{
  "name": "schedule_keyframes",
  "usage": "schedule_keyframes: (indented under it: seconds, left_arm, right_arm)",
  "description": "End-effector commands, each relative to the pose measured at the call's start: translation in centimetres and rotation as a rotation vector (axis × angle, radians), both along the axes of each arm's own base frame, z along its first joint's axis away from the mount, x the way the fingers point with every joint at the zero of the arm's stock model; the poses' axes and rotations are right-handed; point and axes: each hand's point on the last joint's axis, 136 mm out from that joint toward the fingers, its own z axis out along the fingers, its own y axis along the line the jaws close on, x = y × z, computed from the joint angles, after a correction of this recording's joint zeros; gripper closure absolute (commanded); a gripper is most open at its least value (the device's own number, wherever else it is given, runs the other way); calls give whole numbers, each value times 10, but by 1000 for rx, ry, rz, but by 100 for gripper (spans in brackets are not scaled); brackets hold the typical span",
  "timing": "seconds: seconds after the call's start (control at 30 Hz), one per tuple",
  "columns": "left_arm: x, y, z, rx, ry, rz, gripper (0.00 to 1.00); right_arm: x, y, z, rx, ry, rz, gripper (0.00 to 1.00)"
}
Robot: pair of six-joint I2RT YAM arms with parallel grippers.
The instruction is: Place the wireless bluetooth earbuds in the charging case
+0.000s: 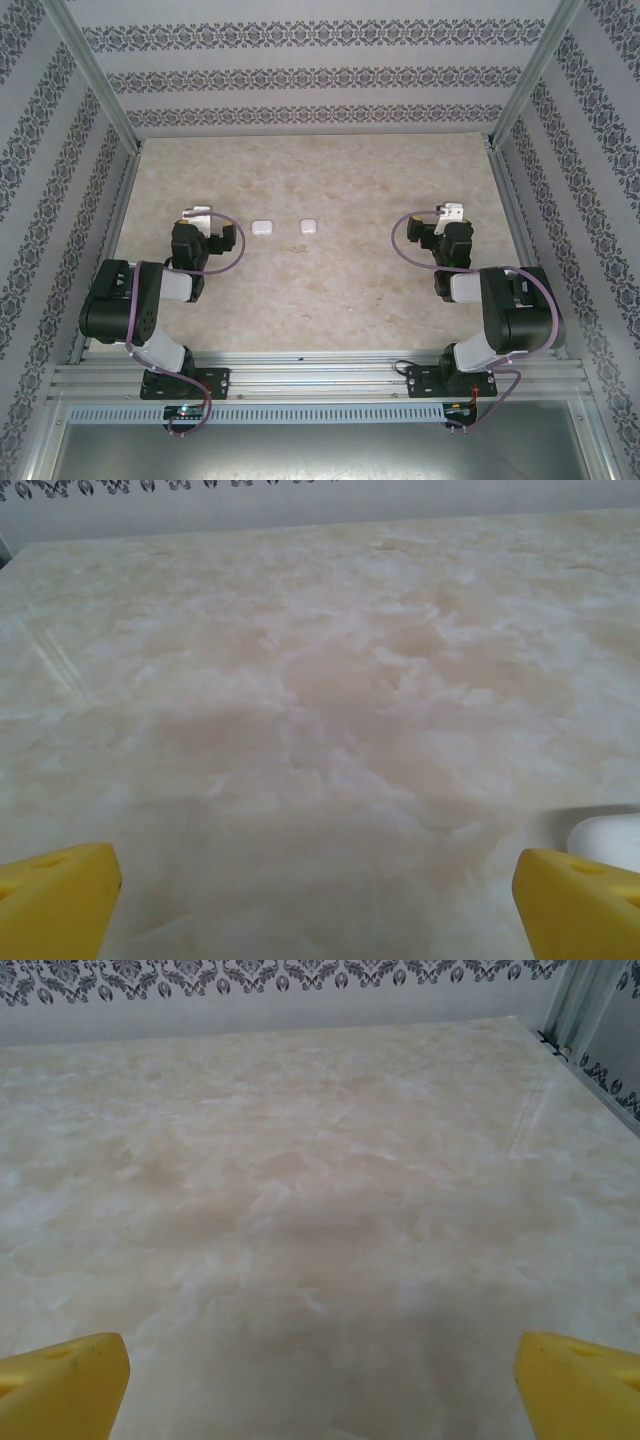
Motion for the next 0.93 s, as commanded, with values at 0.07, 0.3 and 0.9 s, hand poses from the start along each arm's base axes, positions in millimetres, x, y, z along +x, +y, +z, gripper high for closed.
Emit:
schedule_keyframes:
  seconds: [0.07,0.3,0.9]
  left_arm:
    - [2,5,3,-14,-6,22,0]
    - [1,5,3,-13,-5,22,0]
    - [1,5,3,-14,-6,21,0]
  right_arm:
    - [5,7,10,-50,-23,19,2]
    - [6,6,9,-38,-18,28,2]
    - [6,7,10,-34,-19,34,2]
